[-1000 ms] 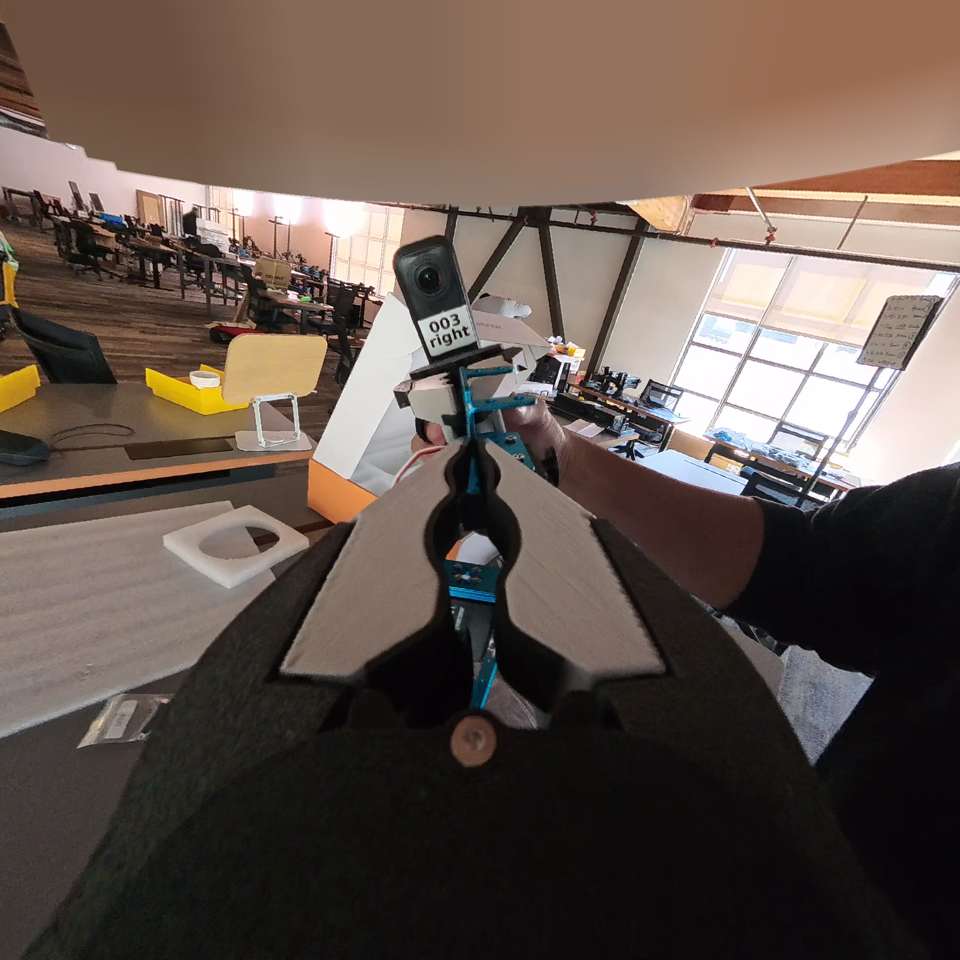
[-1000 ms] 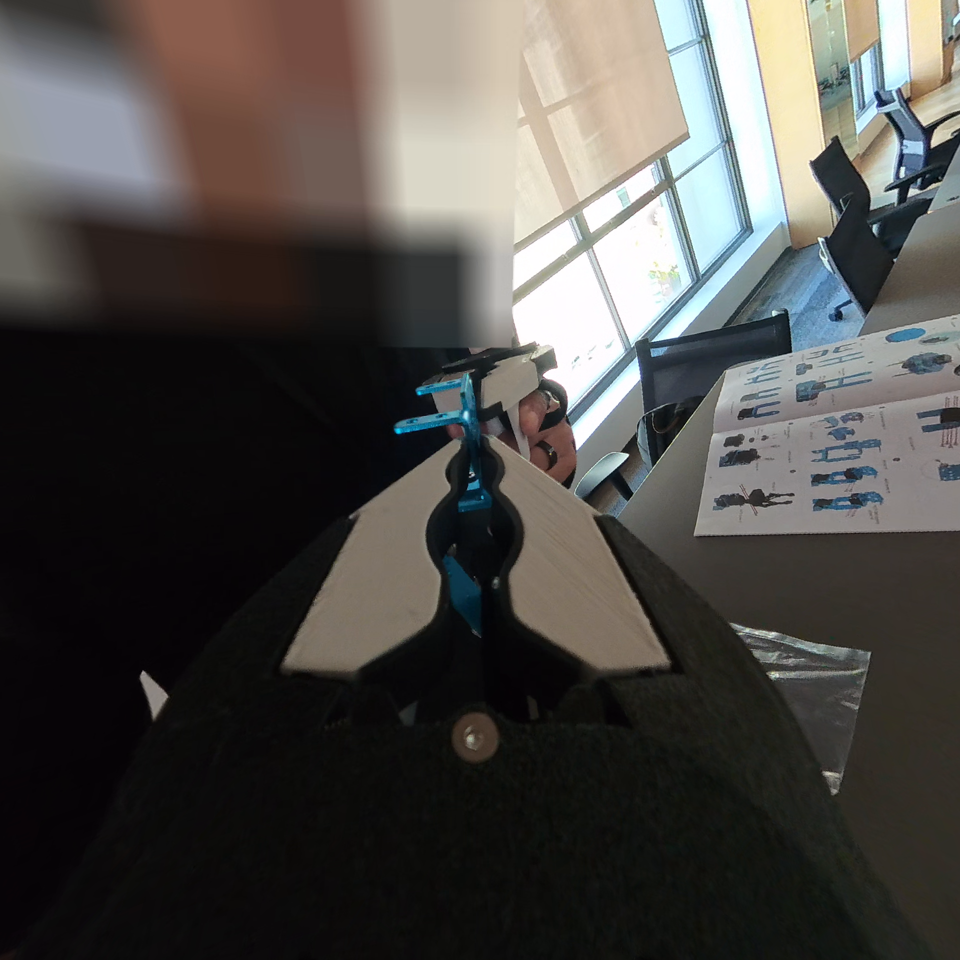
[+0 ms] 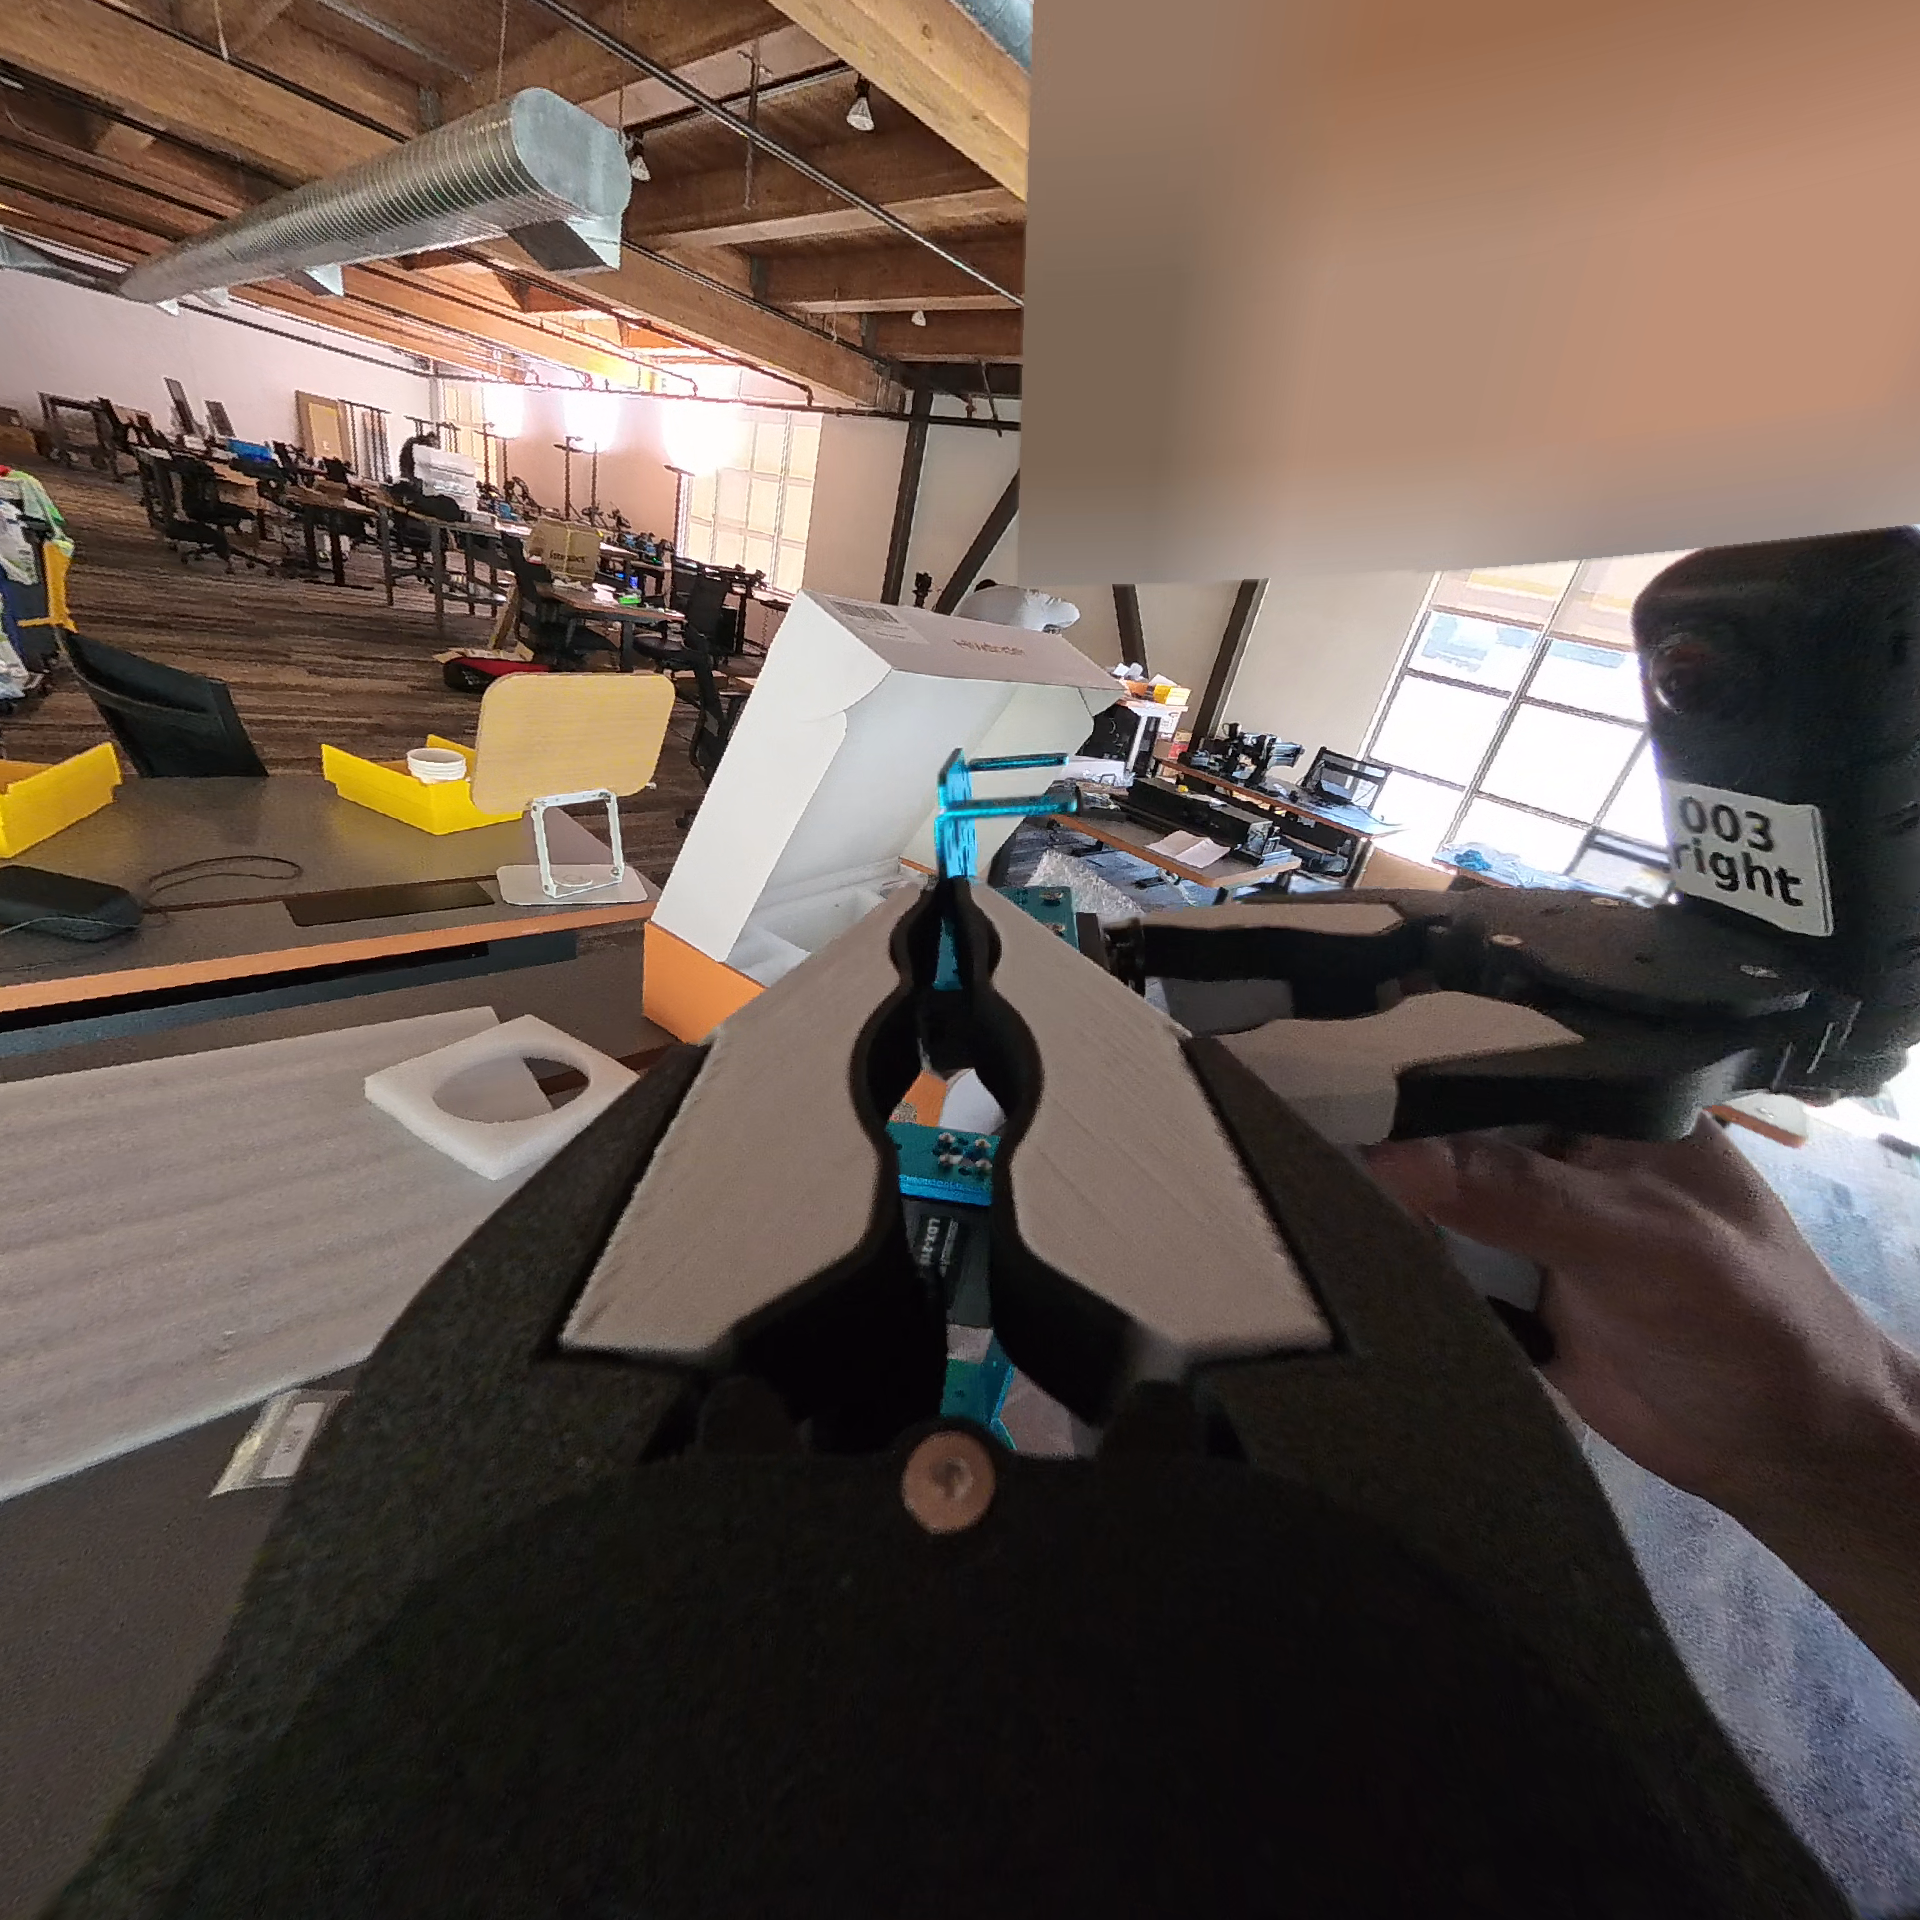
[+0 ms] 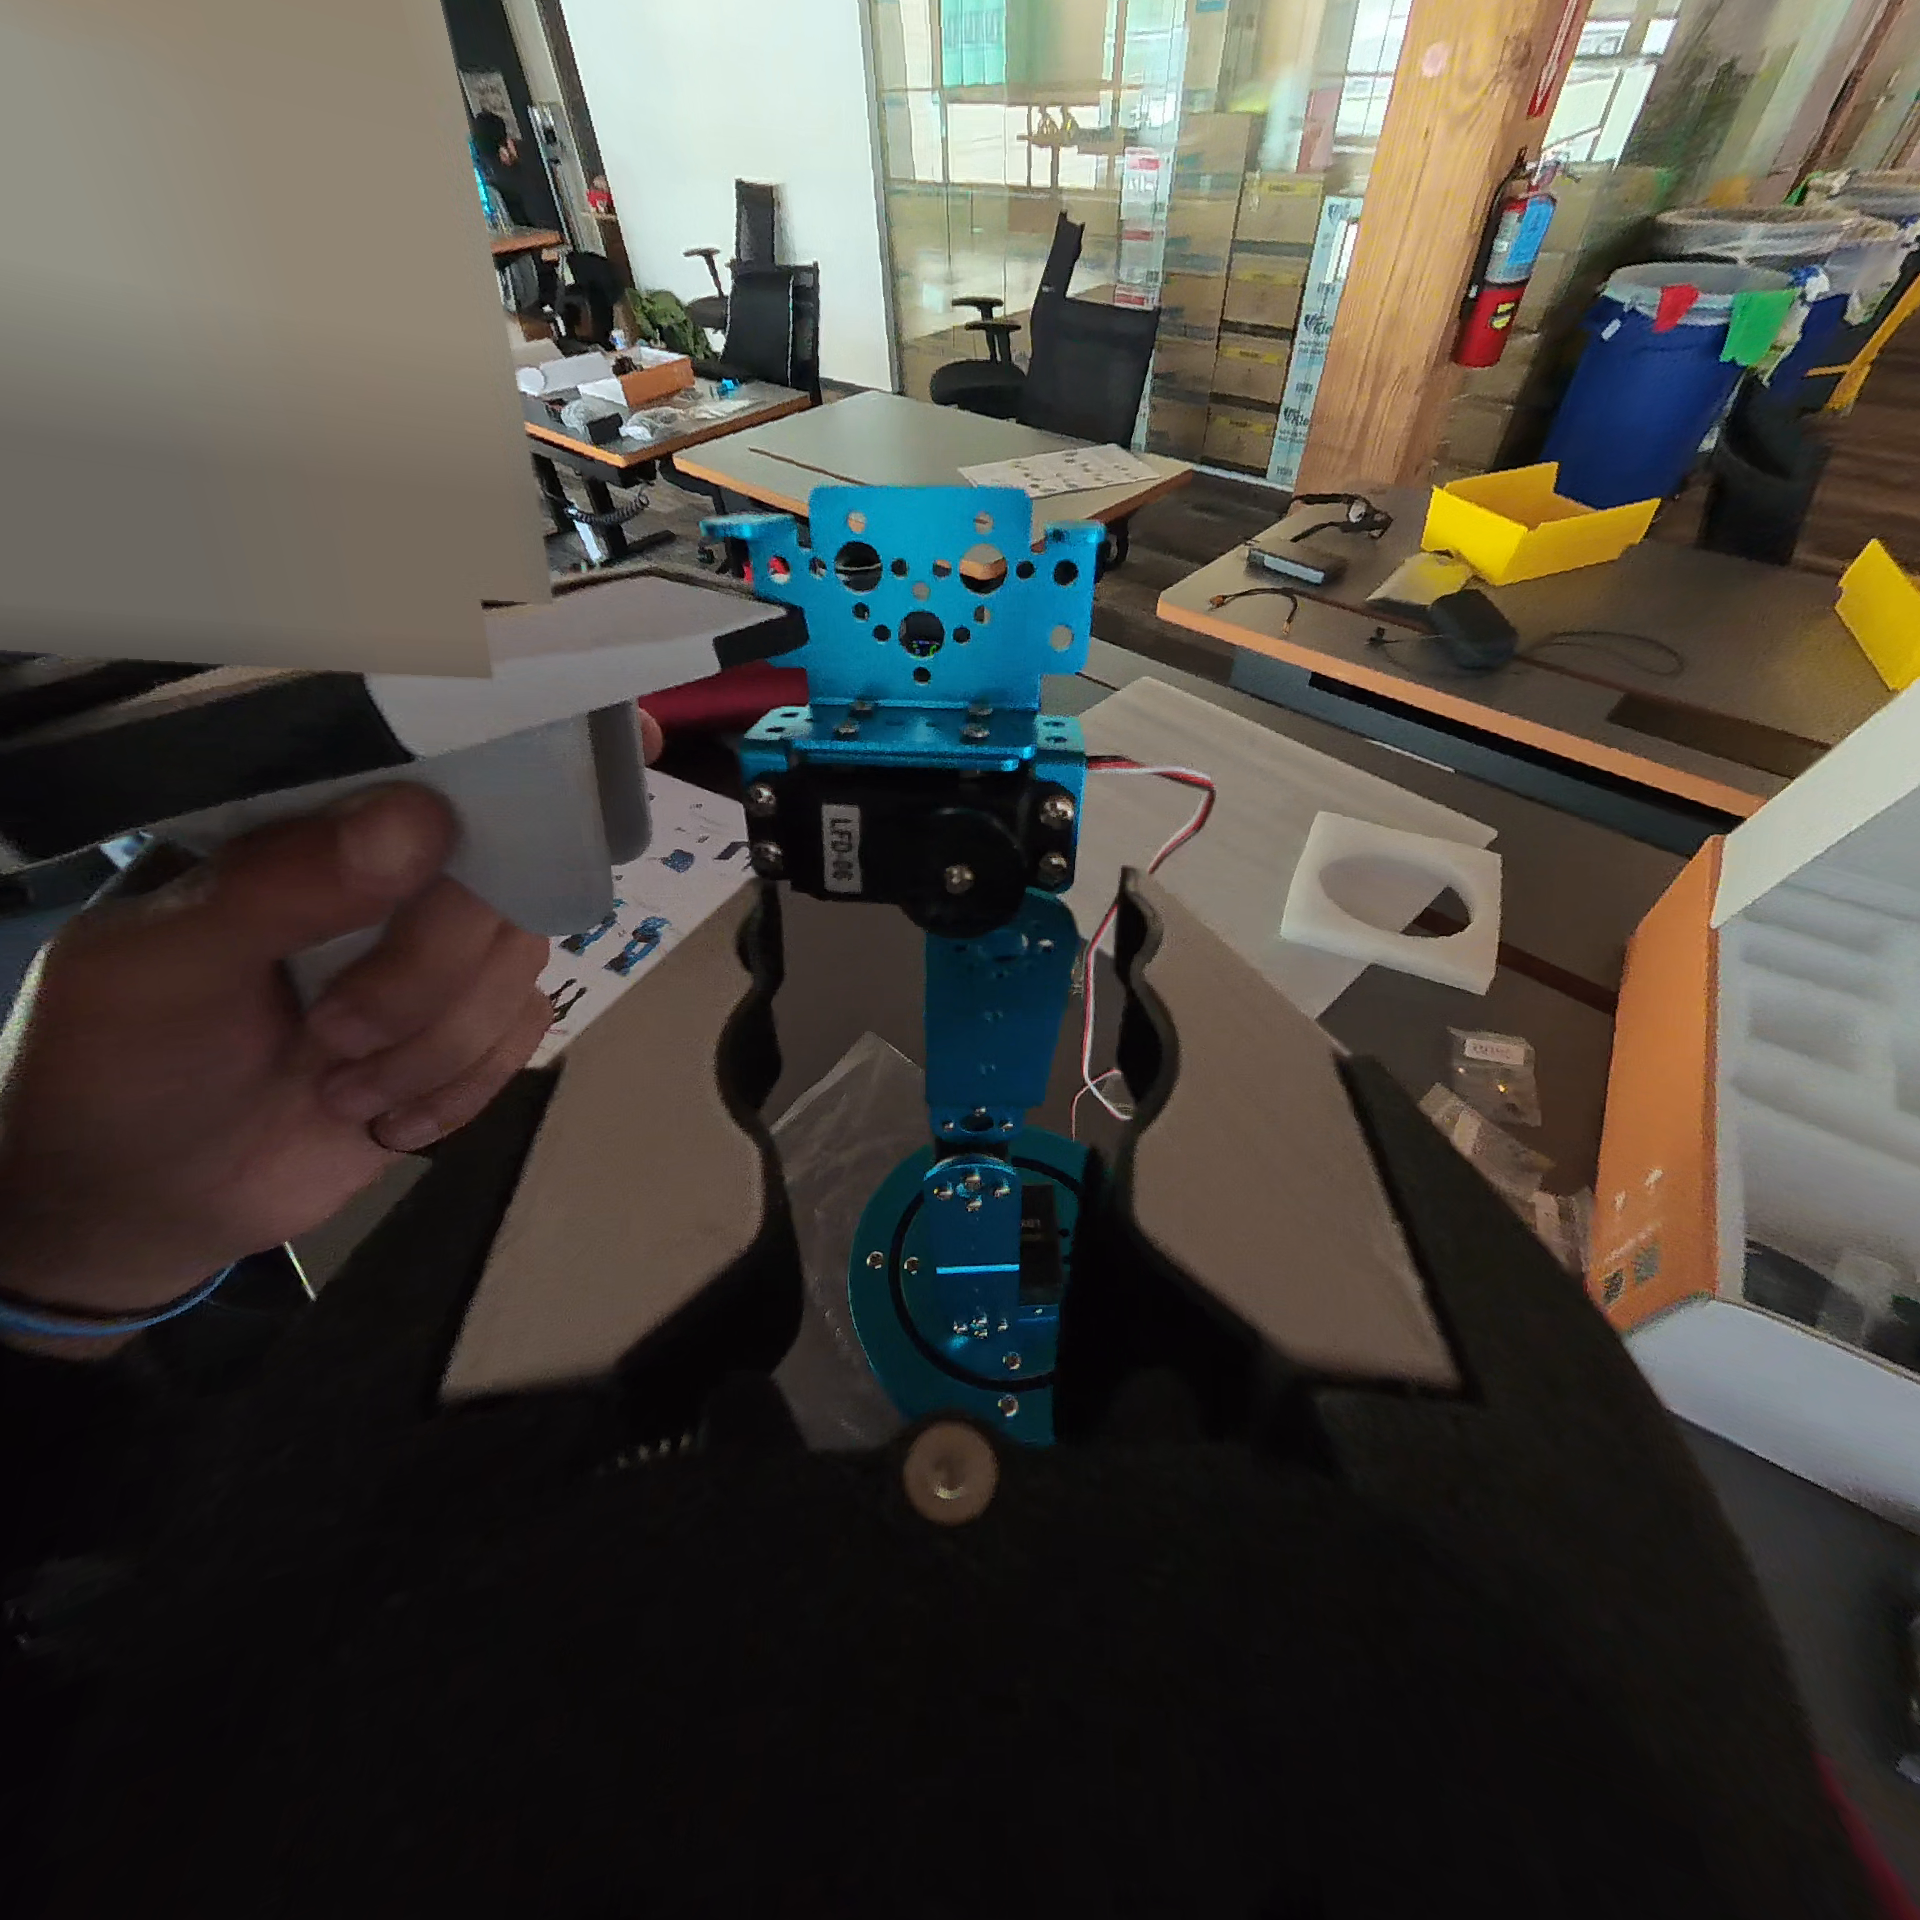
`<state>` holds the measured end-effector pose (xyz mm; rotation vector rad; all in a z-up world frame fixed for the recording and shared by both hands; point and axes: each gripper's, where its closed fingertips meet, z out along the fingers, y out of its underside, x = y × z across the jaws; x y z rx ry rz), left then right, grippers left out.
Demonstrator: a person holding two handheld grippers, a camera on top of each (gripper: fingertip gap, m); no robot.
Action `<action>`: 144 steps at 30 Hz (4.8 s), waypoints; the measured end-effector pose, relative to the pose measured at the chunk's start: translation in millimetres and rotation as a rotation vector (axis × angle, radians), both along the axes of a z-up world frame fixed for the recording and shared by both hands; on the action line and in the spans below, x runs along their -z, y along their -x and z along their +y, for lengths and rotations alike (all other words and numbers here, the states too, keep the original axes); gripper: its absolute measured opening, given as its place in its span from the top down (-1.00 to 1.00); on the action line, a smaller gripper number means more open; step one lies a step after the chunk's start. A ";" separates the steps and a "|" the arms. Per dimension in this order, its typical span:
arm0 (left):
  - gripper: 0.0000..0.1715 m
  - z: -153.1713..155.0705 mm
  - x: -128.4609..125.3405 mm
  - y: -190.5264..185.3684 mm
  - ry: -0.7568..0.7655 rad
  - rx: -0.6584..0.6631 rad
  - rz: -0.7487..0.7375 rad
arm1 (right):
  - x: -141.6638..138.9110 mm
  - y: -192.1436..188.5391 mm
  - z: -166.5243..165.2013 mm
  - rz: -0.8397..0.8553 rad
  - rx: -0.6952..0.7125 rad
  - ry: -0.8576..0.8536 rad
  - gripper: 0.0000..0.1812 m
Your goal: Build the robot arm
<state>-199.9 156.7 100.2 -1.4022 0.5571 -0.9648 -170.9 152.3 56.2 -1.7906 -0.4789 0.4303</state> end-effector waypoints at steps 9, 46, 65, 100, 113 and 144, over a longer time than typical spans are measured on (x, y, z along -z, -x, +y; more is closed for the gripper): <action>0.98 -1.7 -1.5 -1.6 -0.075 -0.018 0.015 | 3.0 -8.5 0.4 0.045 0.030 0.002 0.70; 0.43 4.8 21.5 3.9 0.294 0.192 -0.198 | -5.6 0.6 13.8 -0.150 0.044 -0.055 0.30; 0.57 -6.2 18.4 -14.0 0.232 0.323 -0.032 | -15.9 11.6 10.9 -0.153 0.019 -0.211 0.30; 0.43 -11.0 36.0 -5.8 0.457 0.434 -0.067 | -19.9 30.1 6.4 -0.535 -0.049 -0.517 0.31; 0.44 -15.5 24.3 -2.1 0.097 0.146 0.166 | -24.3 27.9 3.4 -0.519 0.052 -0.432 0.29; 0.44 -29.6 -14.7 23.1 0.172 0.446 0.075 | -40.2 37.7 -10.8 -0.812 -0.147 -0.647 0.68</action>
